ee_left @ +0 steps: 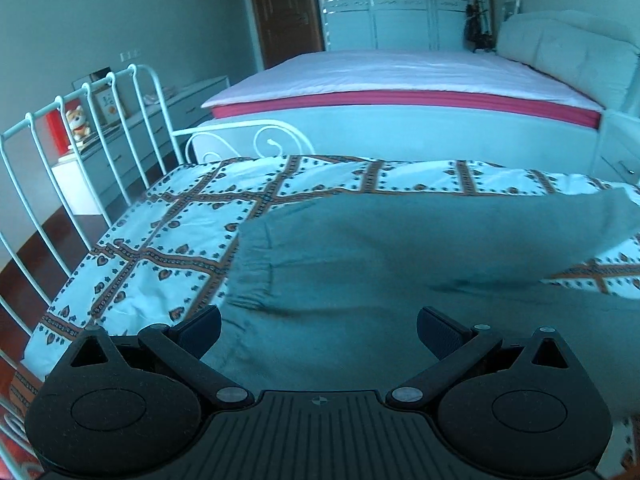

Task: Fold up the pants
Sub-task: 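Move both tools down toward the waistband of the grey sweatpants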

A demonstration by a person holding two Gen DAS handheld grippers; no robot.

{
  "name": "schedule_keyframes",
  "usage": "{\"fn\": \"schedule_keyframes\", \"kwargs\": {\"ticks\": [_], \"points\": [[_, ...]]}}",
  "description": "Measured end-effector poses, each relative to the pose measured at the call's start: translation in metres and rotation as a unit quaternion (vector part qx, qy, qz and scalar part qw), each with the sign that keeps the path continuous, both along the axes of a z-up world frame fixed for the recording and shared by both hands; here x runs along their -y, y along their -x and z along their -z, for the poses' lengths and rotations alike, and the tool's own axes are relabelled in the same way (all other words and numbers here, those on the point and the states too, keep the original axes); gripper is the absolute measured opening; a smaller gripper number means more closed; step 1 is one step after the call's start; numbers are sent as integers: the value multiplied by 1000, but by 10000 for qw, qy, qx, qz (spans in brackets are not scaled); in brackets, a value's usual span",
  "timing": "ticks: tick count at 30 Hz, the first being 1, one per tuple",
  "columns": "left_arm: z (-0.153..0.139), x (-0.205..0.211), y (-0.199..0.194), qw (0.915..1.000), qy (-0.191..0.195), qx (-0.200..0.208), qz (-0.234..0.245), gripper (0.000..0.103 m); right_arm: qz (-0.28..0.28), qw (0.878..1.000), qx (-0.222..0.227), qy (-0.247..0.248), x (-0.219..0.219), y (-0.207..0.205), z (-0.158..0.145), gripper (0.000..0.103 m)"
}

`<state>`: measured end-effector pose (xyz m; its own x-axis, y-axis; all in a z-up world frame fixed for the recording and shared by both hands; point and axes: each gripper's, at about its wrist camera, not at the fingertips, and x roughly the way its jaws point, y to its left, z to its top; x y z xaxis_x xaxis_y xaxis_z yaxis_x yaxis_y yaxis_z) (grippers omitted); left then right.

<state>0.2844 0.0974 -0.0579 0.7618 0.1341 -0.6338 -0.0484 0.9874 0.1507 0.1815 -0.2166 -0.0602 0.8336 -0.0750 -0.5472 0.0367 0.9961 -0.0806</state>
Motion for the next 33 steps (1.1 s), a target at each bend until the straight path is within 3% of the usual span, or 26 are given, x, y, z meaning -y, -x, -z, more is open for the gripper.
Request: {"fn": "schedule_keyframes", "kwargs": {"ticks": [14,22,25,33], "points": [[22,-38,-92,9990,-359,-173,205,103,-455,9981,-336,238,-15,-110,11,97],[46,-80,-149,9981,-115,-491,363,103,-974,9921,-645,452,-40,-173,29,97],[53,-91,-169,9973,-205,-565,416,103,-1101,9901,-803,336,-46,-197,36,95],[83,-98,-236,9865,-659,-1062,1057,103,-1925,9749,-1054,363,-49,-267,63,84]]}}
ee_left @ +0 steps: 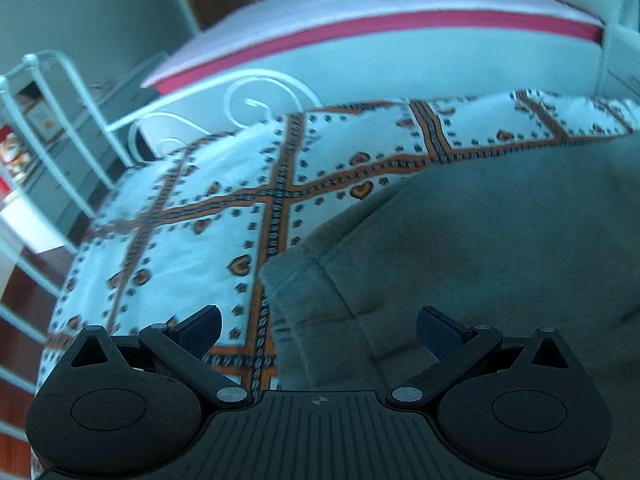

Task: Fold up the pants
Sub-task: 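Move both tools down toward the waistband of the grey sweatpants, then close the left tool on the waistband while the right tool grasps it too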

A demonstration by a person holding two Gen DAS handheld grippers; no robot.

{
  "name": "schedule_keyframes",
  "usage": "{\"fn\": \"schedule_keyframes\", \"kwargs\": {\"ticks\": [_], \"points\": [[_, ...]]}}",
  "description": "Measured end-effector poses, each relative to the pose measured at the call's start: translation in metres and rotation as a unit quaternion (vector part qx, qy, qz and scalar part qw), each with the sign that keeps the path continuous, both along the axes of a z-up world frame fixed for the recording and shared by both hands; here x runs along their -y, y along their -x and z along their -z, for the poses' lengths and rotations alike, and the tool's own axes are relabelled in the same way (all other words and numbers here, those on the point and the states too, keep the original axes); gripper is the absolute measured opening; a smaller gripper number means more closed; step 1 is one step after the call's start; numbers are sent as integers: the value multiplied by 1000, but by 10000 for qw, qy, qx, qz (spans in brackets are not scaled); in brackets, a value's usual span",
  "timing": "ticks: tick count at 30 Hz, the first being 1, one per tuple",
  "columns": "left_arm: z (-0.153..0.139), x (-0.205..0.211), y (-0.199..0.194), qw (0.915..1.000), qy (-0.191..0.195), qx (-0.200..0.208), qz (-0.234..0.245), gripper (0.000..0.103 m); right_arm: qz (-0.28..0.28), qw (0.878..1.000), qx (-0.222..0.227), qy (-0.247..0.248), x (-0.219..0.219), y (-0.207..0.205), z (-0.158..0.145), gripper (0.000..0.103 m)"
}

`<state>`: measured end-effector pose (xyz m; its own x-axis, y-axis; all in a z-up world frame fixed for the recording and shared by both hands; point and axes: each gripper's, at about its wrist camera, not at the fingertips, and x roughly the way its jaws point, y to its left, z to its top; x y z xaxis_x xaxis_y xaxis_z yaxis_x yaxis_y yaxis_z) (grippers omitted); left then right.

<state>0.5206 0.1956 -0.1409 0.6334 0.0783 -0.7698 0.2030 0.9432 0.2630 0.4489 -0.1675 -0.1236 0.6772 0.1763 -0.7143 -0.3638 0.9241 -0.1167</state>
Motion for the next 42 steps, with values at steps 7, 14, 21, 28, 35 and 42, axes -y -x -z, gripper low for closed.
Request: {"fn": "schedule_keyframes", "kwargs": {"ticks": [7,14,21,28,35,42], "points": [[25,10,-50,9939,-357,-311,991,89,-719,9956,-495,326,-11,-73,29,57],[47,2,-97,9896,85,-806,1192,58,-1072,9901,-839,331,-10,-143,47,38],[56,-6,-108,9857,512,-991,1262,44,-1263,9847,-1156,325,-14,-181,63,55],[53,-16,-116,9907,593,-825,908,41,-1232,9832,-1248,504,-24,-195,80,57],[60,-7,-115,9873,428,-1040,1126,27,-1527,9779,-1351,461,-36,-189,81,0],[32,8,-70,9948,-80,-118,1013,17,-1460,9851,-501,752,-46,-134,54,0]]}}
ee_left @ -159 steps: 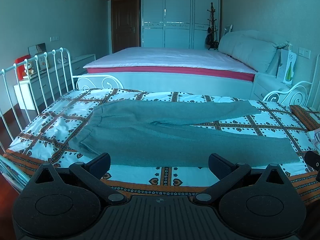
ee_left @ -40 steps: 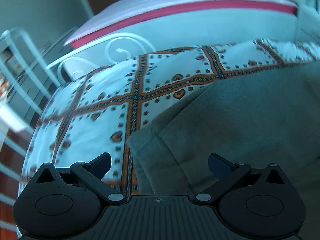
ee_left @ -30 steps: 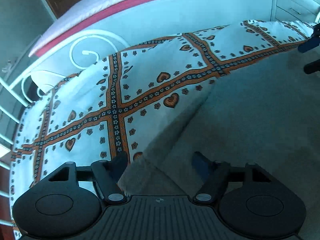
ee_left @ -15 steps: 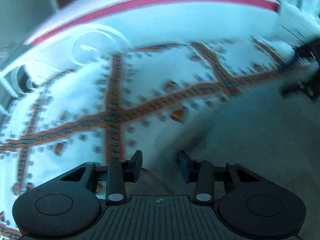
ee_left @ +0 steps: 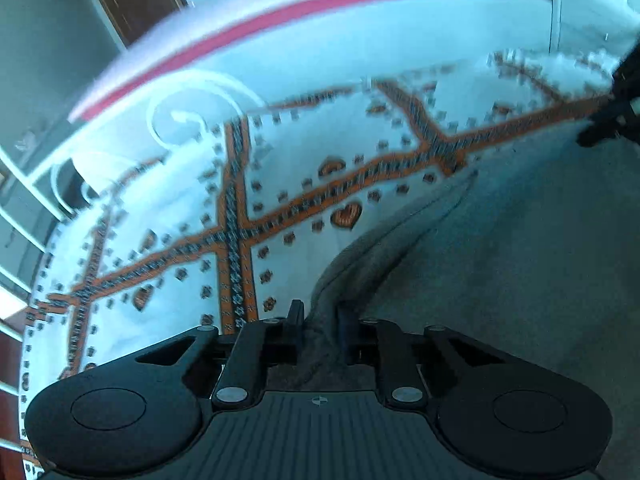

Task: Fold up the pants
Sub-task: 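Close the left tool on the waistband while the right tool grasps it too, then lift the waistband with both tools and fold it over toward the hem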

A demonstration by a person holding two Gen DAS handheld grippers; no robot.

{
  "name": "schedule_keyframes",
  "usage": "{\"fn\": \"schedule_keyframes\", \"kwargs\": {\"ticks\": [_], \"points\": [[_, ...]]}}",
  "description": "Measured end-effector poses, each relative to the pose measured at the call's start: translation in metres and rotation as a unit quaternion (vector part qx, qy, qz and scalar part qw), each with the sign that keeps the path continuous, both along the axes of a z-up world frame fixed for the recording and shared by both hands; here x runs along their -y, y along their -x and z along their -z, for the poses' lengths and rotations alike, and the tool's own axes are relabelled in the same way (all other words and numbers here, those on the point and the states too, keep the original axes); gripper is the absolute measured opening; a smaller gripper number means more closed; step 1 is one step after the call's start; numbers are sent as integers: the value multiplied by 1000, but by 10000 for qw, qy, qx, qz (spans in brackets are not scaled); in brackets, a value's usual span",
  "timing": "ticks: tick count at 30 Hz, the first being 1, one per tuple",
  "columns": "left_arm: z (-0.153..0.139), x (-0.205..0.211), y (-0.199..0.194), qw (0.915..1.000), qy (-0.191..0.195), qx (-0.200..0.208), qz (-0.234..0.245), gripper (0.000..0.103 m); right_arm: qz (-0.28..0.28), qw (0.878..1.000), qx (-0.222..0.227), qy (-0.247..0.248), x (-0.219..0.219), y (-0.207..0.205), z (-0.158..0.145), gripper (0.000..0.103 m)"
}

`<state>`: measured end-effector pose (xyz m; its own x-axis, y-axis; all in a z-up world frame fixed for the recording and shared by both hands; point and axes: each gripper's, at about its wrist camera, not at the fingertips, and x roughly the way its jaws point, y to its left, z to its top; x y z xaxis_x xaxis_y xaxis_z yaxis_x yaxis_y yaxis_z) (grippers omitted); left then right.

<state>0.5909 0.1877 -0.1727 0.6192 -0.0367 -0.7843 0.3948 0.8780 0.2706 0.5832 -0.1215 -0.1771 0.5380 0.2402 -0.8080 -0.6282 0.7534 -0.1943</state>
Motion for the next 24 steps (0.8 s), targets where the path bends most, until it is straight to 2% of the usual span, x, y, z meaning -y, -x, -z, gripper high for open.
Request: {"fn": "schedule_keyframes", "kwargs": {"ticks": [5,7,13,16,19,21,24], "points": [[-42,-8,48,9985,178,511,-15,17,-57,9989,430,-187,4,71,-33,0],[-57,-7,72,9977,121,665,81,17,-53,9980,586,-229,3,101,-43,0],[-86,-7,154,9959,165,865,210,17,118,9947,882,-505,5,181,-65,0],[-86,-8,201,9957,83,867,318,17,163,9936,974,-554,4,218,-68,0],[-73,-13,243,9968,58,732,311,17,207,9926,1009,-644,0,255,-64,0],[-61,-17,264,9981,92,569,224,16,284,9926,898,-760,-3,277,-56,0],[-38,-18,288,9991,-26,392,167,16,247,9941,814,-680,-15,309,-36,0]]}}
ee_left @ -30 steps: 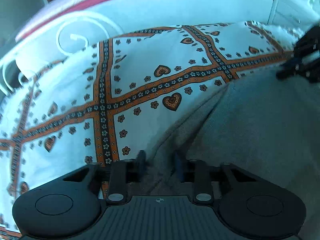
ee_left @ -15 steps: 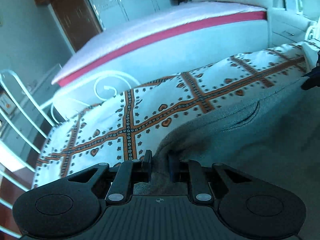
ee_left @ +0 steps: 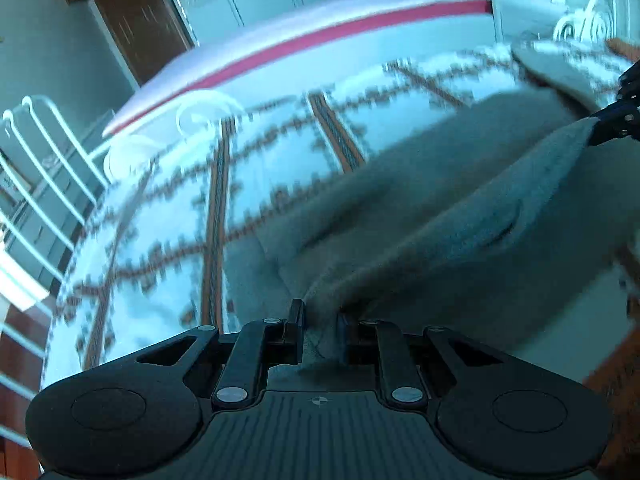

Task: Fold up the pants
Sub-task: 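Lift the waistband with both tools and fold it over toward the hem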

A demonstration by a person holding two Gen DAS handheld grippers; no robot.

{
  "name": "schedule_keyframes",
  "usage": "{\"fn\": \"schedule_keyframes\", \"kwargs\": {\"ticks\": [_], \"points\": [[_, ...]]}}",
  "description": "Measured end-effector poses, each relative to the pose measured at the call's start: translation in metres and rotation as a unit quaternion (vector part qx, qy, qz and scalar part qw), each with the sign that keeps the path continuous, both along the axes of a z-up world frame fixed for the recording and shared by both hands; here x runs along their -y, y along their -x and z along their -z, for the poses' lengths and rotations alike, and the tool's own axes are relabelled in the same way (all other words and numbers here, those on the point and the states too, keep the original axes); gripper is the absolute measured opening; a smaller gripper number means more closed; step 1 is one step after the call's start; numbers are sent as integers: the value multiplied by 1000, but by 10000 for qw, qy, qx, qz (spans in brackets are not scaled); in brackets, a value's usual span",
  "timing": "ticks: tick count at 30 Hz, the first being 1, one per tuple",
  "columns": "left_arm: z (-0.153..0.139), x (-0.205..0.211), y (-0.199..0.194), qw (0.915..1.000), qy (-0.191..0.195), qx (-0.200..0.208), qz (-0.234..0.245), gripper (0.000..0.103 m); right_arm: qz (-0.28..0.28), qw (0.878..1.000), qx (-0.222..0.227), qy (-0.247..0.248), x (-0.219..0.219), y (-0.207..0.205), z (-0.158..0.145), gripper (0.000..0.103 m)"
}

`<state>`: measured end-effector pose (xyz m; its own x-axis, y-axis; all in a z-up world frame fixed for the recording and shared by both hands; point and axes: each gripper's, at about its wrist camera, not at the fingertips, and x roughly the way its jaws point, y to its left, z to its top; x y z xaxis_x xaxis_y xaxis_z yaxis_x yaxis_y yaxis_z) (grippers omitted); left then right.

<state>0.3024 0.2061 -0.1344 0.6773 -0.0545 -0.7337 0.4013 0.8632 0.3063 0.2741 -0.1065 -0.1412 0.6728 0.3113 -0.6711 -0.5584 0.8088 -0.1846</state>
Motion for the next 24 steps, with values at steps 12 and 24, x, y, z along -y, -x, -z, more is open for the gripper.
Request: {"fn": "schedule_keyframes", "kwargs": {"ticks": [12,24], "points": [[5,-27,25,9907,800,-768,-789,76,721,9951,-660,-170,1,35,42,20],[24,-74,5,8736,3159,-2011,-3107,80,2132,9142,-2348,-2522,61,21,44,48]]}}
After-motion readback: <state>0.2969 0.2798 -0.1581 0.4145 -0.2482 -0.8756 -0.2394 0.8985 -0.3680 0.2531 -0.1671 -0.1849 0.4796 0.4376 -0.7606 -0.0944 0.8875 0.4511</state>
